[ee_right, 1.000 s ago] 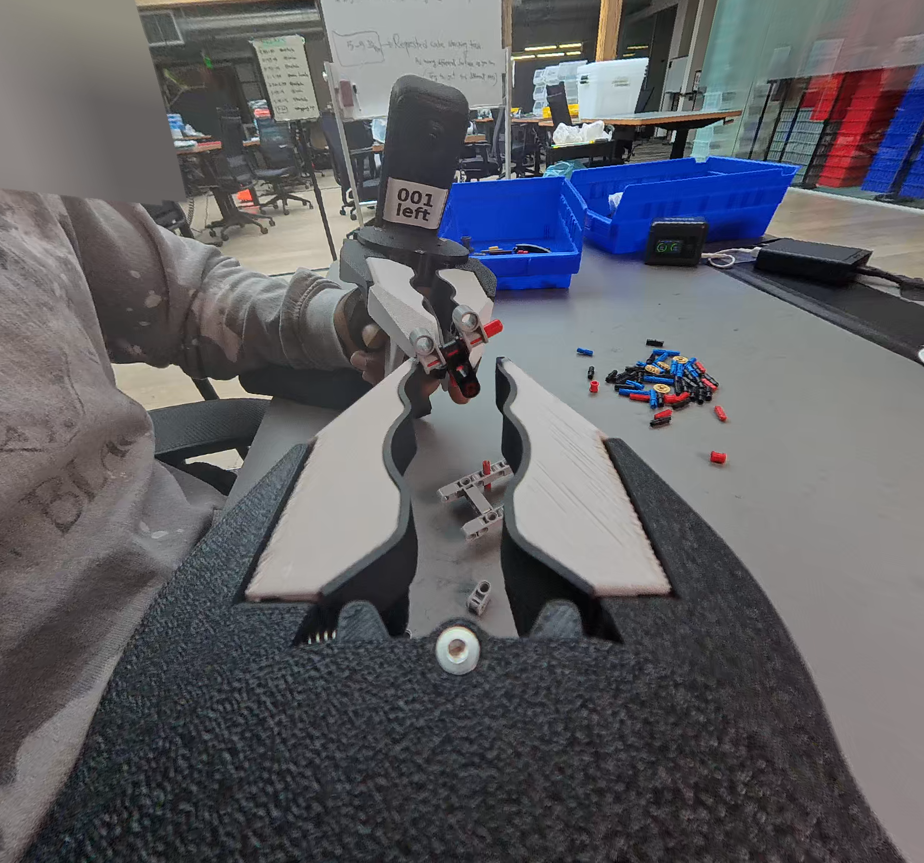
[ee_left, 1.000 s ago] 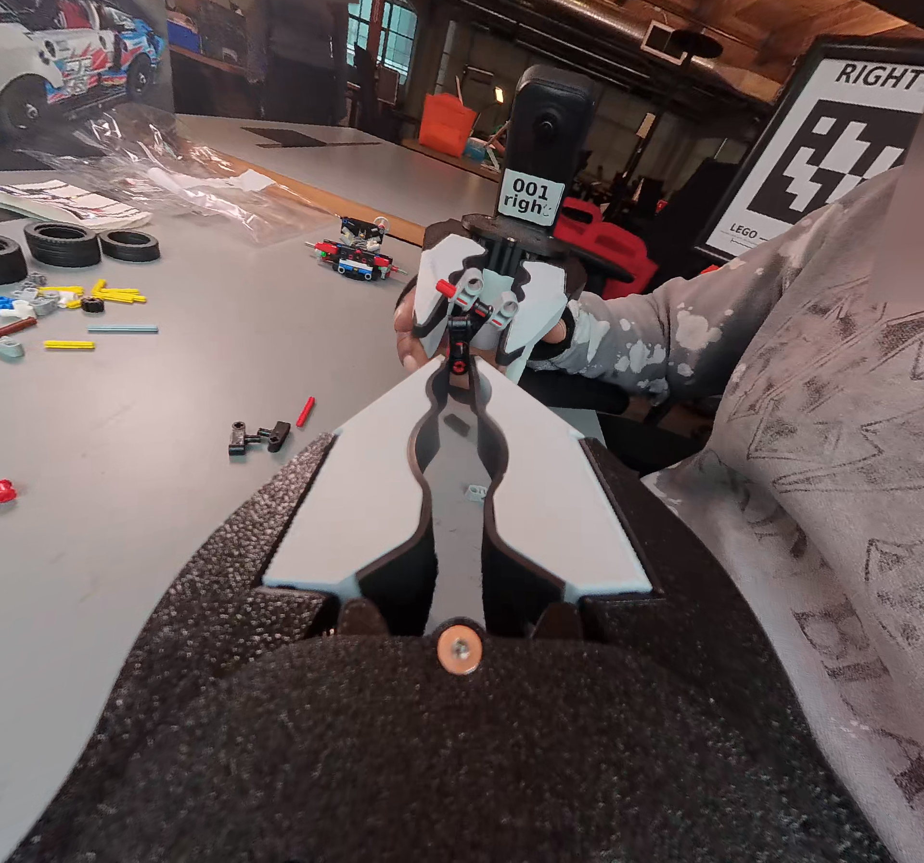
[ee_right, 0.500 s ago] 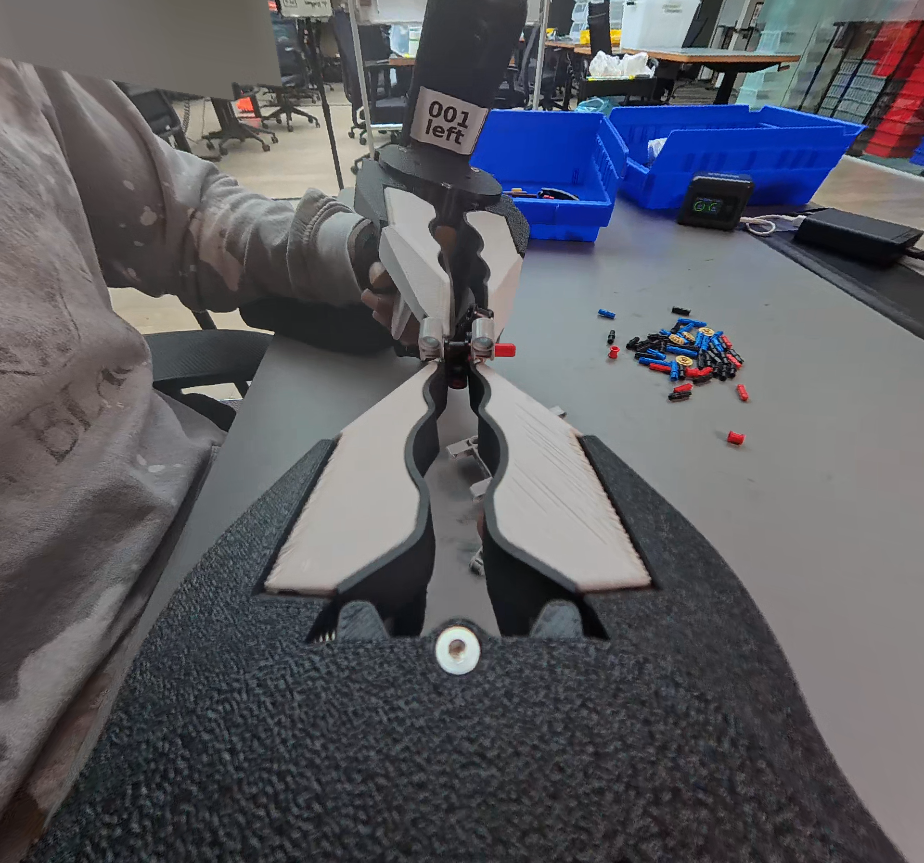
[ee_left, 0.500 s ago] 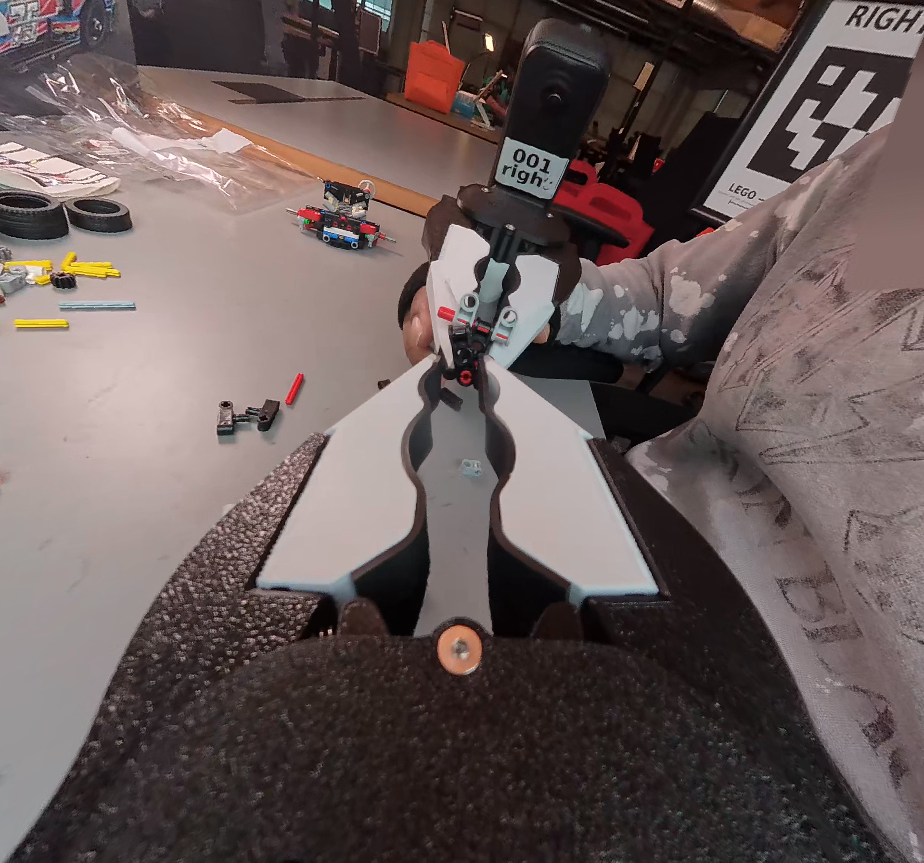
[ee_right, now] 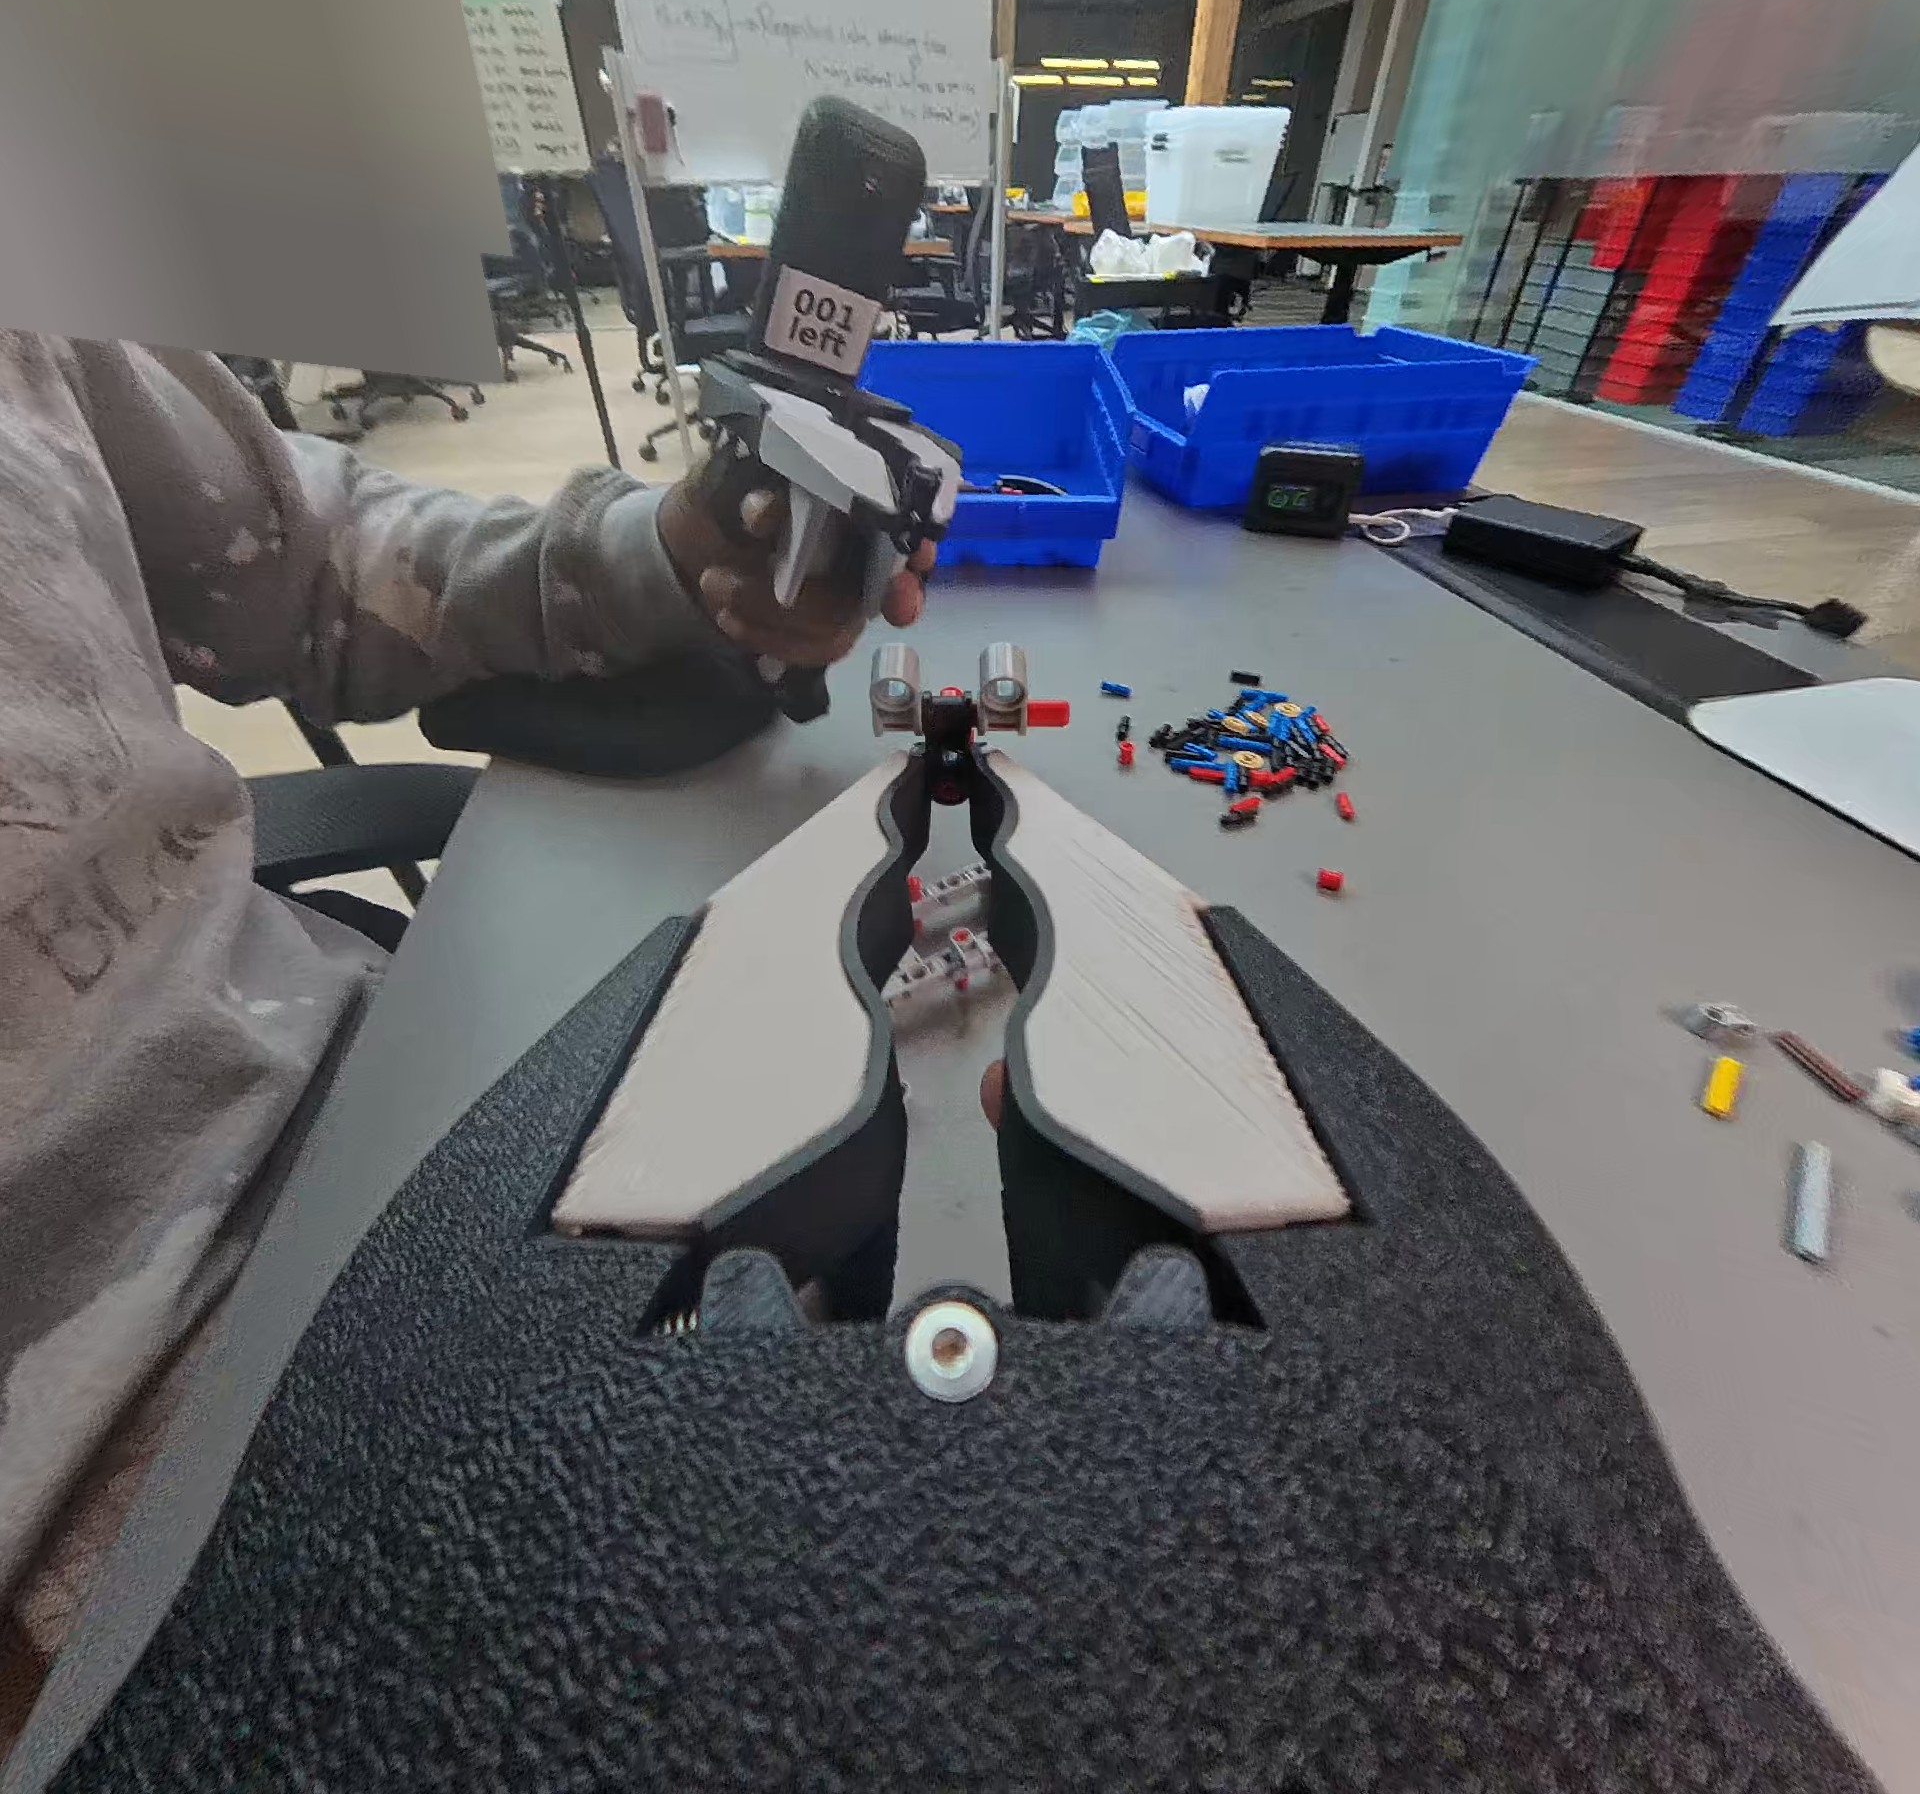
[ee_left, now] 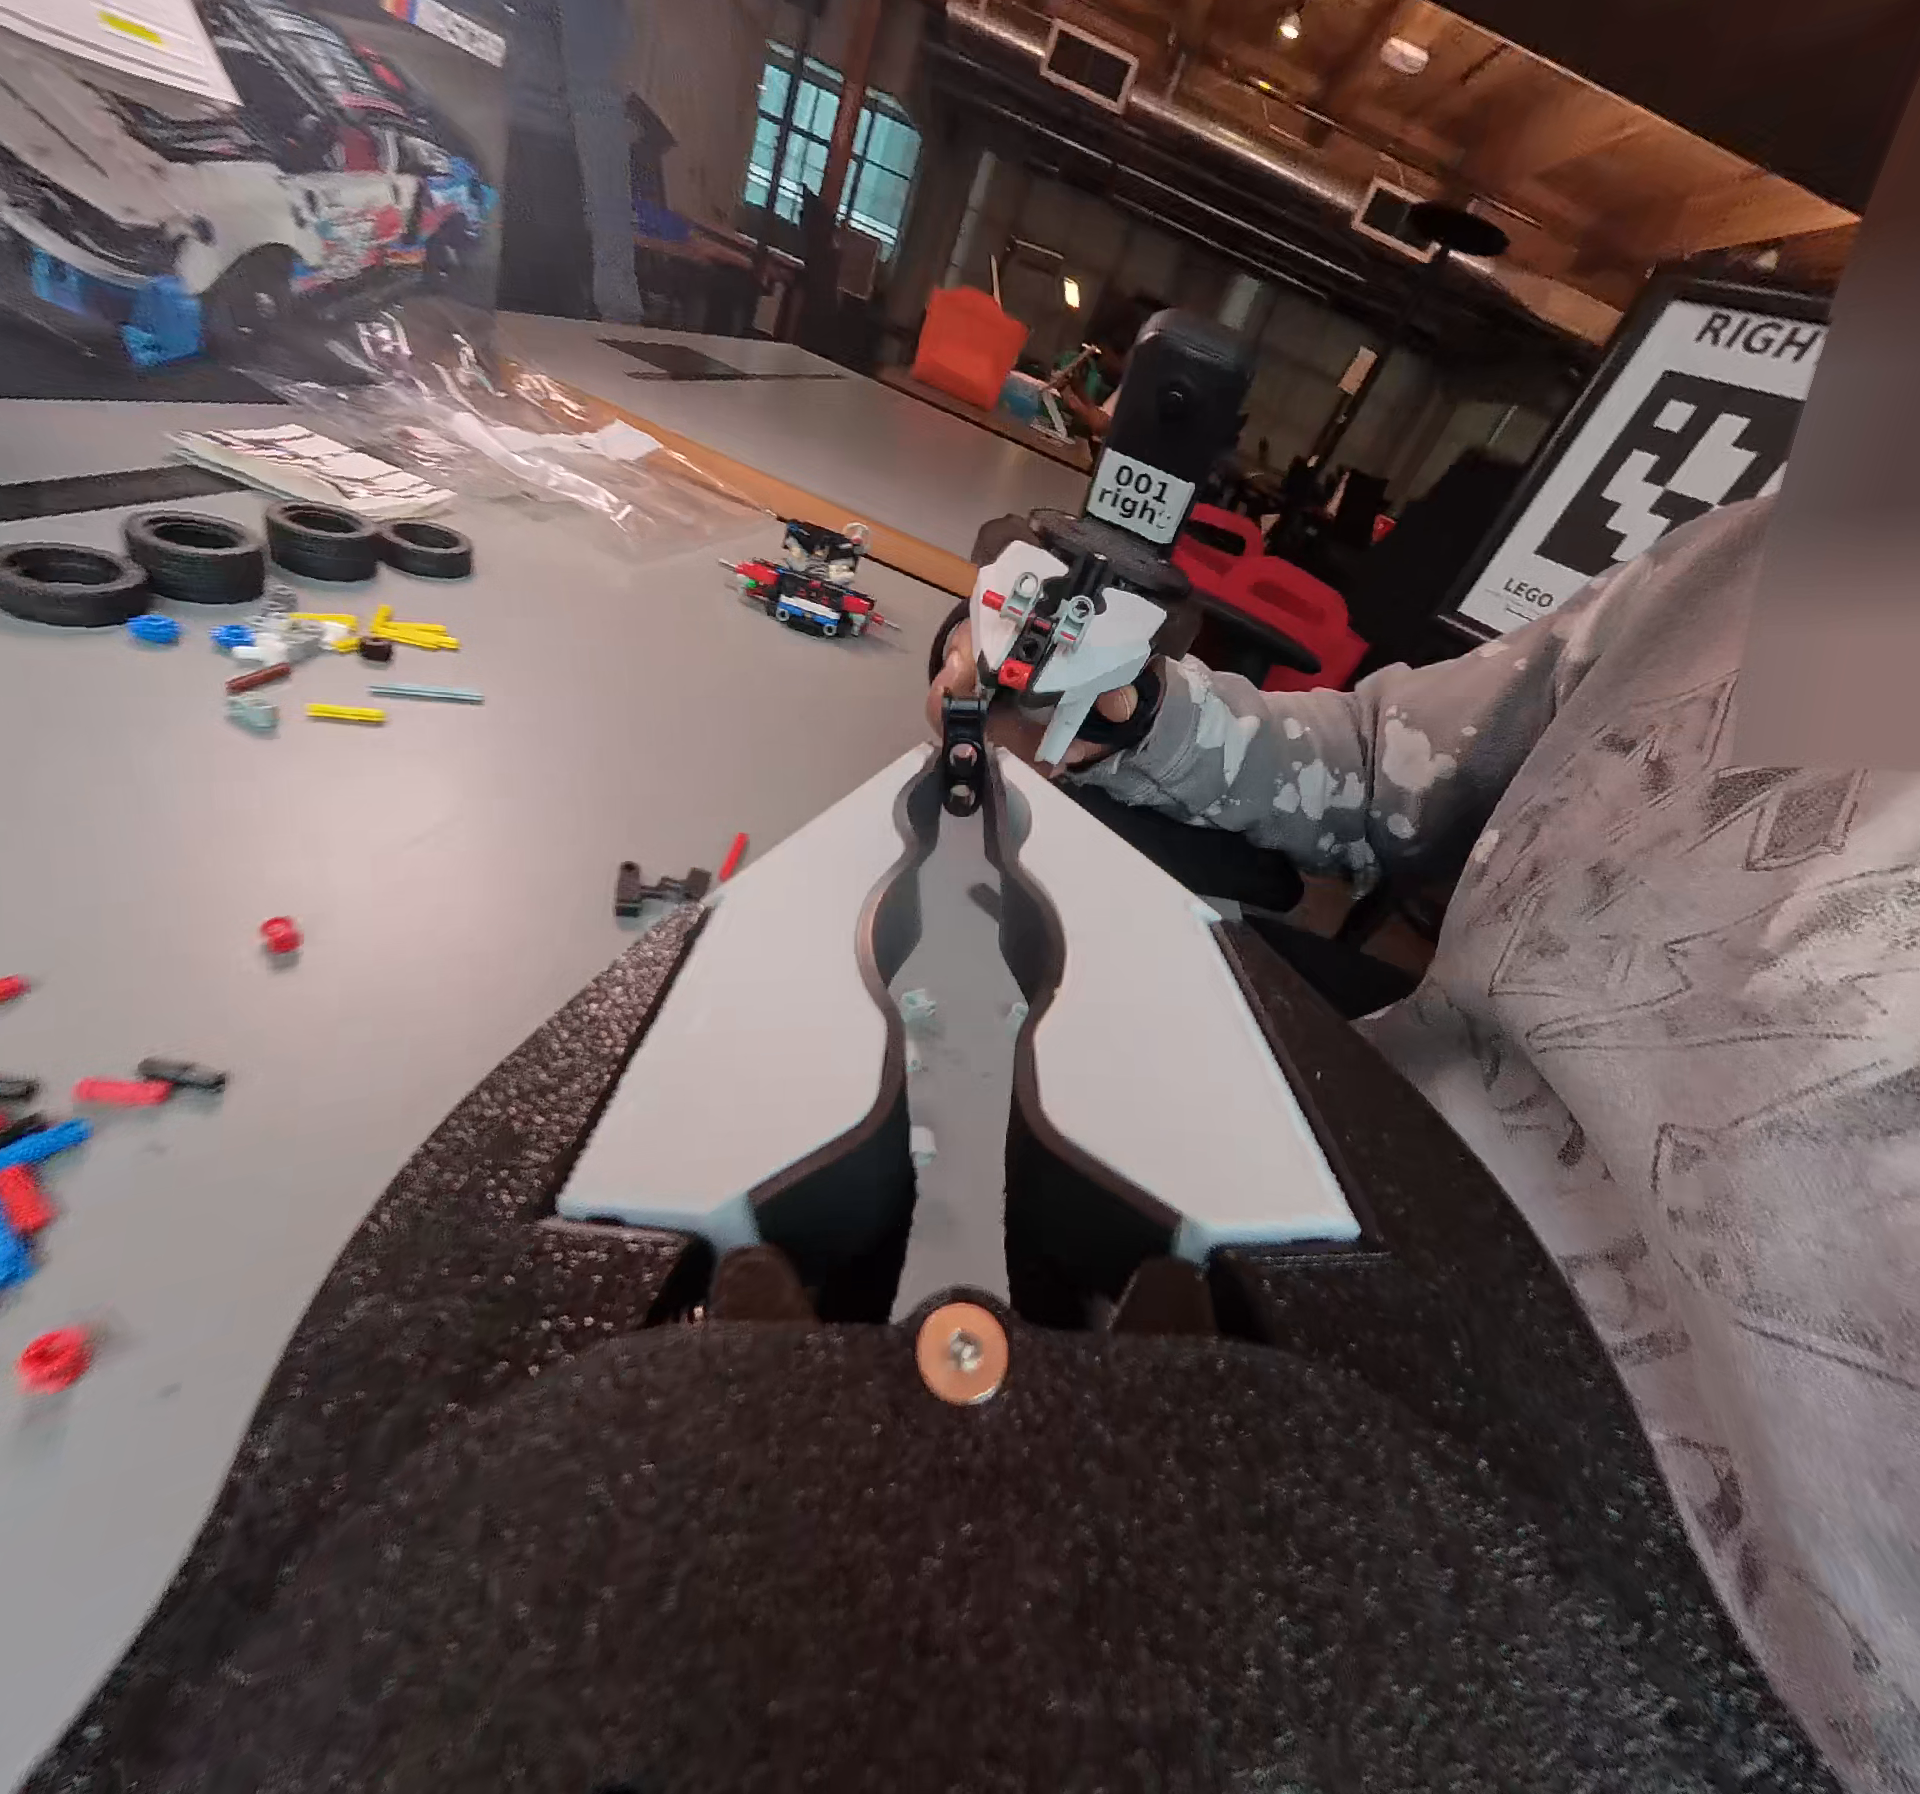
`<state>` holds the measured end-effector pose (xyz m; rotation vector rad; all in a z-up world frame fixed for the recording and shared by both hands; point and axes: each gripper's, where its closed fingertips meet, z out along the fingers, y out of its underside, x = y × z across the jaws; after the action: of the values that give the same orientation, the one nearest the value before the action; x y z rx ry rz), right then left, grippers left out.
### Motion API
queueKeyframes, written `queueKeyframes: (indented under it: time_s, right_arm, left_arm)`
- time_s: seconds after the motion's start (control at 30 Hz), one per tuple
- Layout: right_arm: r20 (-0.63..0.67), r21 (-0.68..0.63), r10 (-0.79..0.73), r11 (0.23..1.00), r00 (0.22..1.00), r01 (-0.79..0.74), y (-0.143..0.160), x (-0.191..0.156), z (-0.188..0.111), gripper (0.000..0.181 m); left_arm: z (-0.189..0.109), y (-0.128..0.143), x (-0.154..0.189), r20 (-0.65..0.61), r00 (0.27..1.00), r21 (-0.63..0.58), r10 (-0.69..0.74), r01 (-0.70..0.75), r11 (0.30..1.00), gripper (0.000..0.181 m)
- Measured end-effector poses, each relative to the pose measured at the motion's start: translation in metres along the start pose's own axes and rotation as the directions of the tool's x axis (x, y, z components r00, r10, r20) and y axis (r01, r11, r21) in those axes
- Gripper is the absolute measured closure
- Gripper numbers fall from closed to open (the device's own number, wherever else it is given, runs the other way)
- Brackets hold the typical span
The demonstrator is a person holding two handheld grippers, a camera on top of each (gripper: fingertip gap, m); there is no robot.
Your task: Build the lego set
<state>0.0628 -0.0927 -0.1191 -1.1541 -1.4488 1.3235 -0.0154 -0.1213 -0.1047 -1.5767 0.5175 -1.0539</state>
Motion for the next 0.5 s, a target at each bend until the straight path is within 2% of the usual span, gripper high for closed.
queueKeyframes:
  time_s: [0.07, 0.13, 0.27, 0.37, 0.5]
  right_arm:
    - [-0.008, -0.012, -0.021, 1.0, 1.0, 0.021, 0.003, 0.001, -0.003, 0.175]
    - [0.01, -0.007, -0.002, 1.0, 1.0, 0.002, 0.004, -0.002, 0.004, 0.175]
    - [0.008, -0.03, -0.007, 1.0, 1.0, 0.007, 0.011, 0.003, 0.006, 0.174]
    - [-0.052, -0.032, 0.018, 0.999, 0.998, -0.02, 0.016, 0.016, 0.001, 0.174]
    - [-0.149, -0.098, -0.081, 0.993, 0.985, 0.067, 0.026, 0.033, -0.003, 0.174]
  left_arm:
    - [-0.007, 0.007, -0.005, 0.03, 0.999, -0.03, 0.035, -0.034, 0.999, 0.176]
    - [0.003, 0.015, -0.003, 0.018, 1.0, -0.058, 0.017, -0.015, 0.998, 0.175]
    - [0.017, 0.027, -0.01, 0.091, 0.985, -0.152, 0.145, -0.13, 0.98, 0.175]
    - [0.015, 0.031, -0.02, 0.151, 0.975, -0.175, 0.163, -0.136, 0.975, 0.175]
    - [0.004, 0.039, -0.05, 0.31, 0.89, -0.29, 0.334, -0.245, 0.925, 0.175]
